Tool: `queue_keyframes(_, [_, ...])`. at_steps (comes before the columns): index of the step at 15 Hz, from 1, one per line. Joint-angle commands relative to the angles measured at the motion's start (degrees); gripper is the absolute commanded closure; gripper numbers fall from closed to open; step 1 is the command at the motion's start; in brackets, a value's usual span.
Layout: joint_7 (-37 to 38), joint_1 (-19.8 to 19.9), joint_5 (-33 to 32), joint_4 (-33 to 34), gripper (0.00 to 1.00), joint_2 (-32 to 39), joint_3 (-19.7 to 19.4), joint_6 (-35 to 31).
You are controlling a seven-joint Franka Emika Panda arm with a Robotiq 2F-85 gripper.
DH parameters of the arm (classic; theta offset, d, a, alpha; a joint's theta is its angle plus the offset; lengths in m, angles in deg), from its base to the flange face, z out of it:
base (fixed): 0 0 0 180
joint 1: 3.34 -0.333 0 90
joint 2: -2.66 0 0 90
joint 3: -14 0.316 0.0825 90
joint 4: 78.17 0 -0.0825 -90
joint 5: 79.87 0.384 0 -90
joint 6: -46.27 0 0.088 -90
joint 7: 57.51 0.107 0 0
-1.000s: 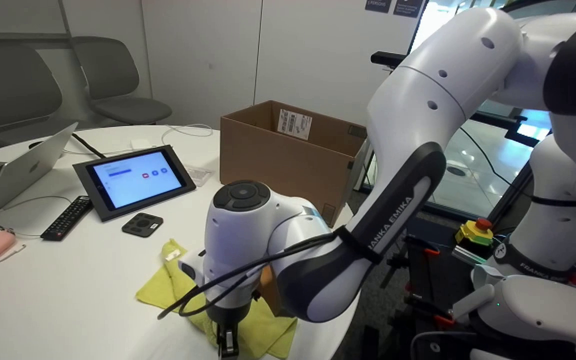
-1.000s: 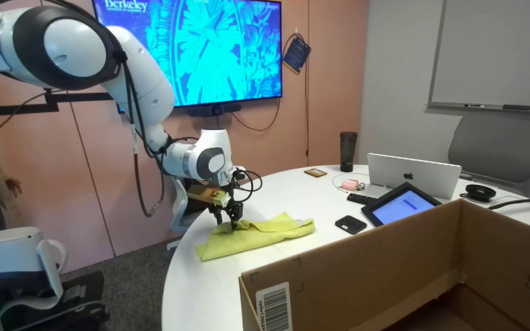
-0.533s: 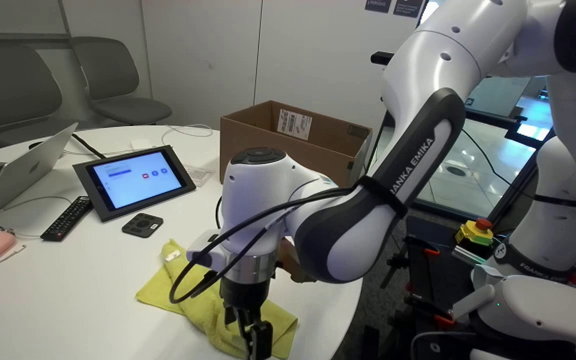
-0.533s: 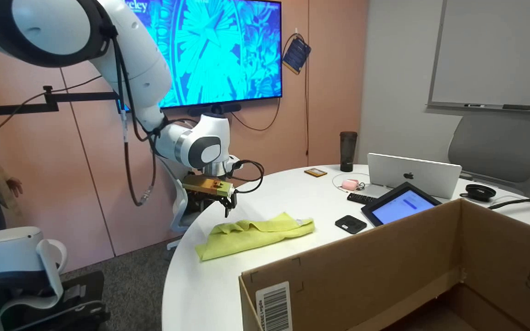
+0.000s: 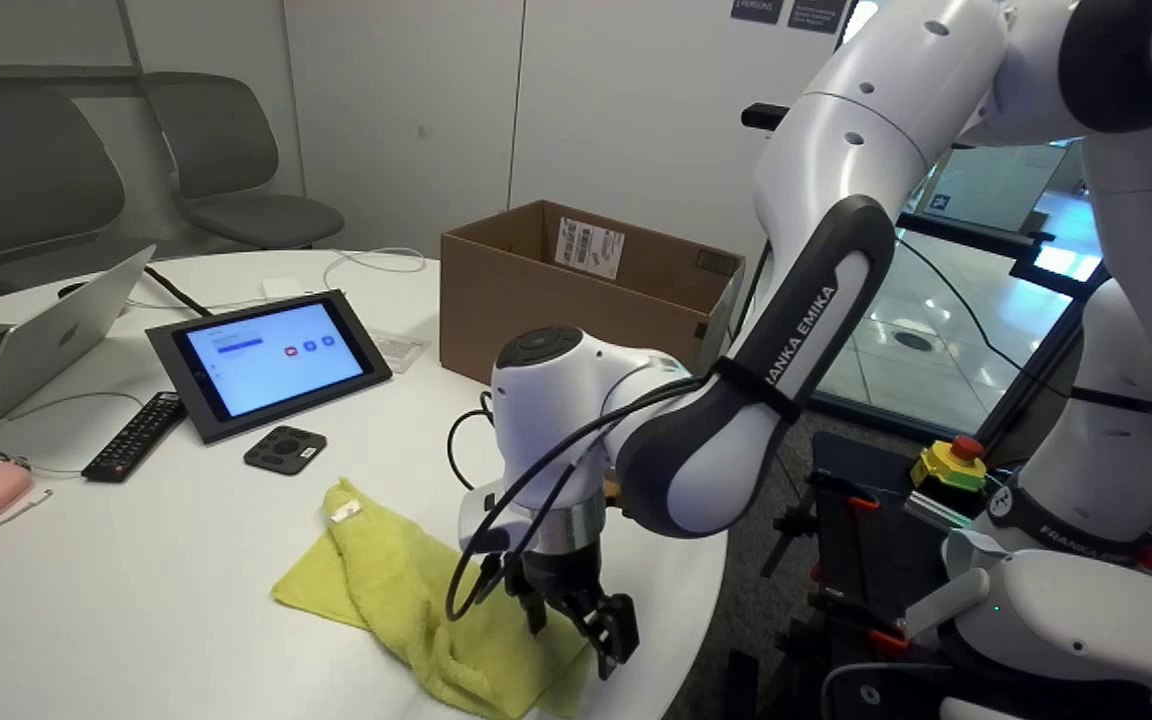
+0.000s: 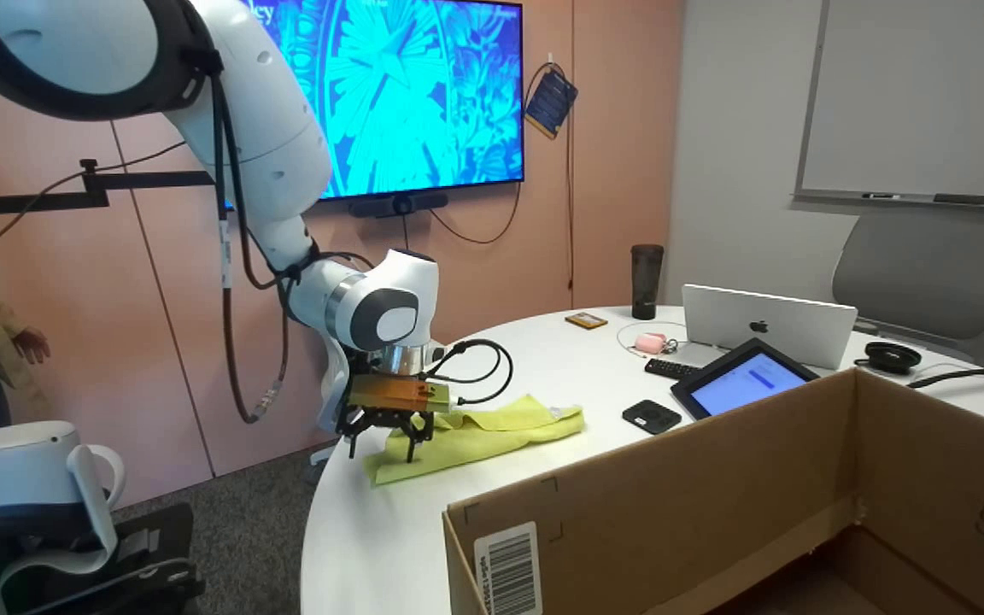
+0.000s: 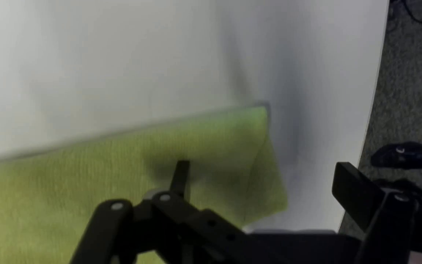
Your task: Put the marker on the towel, fold the towel twice, place the towel inside the box
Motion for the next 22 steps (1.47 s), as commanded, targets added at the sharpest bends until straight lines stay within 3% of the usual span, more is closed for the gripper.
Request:
queue_keyframes(1, [-4.7,-0.6,-2.1,-1.3,0.0,0.1,-1.2,0.5])
queue_keyframes(4, [-6.1,-1.1,-3.2,-2.5,0.0,0.0,-2.0,-0.6])
queue_keyframes(15, [3.4,-7.9,-12.4,-4.4,0.02,1.3,-10.2,-10.1])
queue_keyframes(16, [4.2,-7.7,-12.4,-4.9,0.26,1.1,-10.1,-10.7])
queue_keyframes(18, [5.5,-7.4,-12.6,-5.6,0.3,0.7,-10.1,-11.8])
queue_keyframes(22, [7.3,-6.7,-12.3,-6.9,0.65,-0.6,-10.0,-12.4])
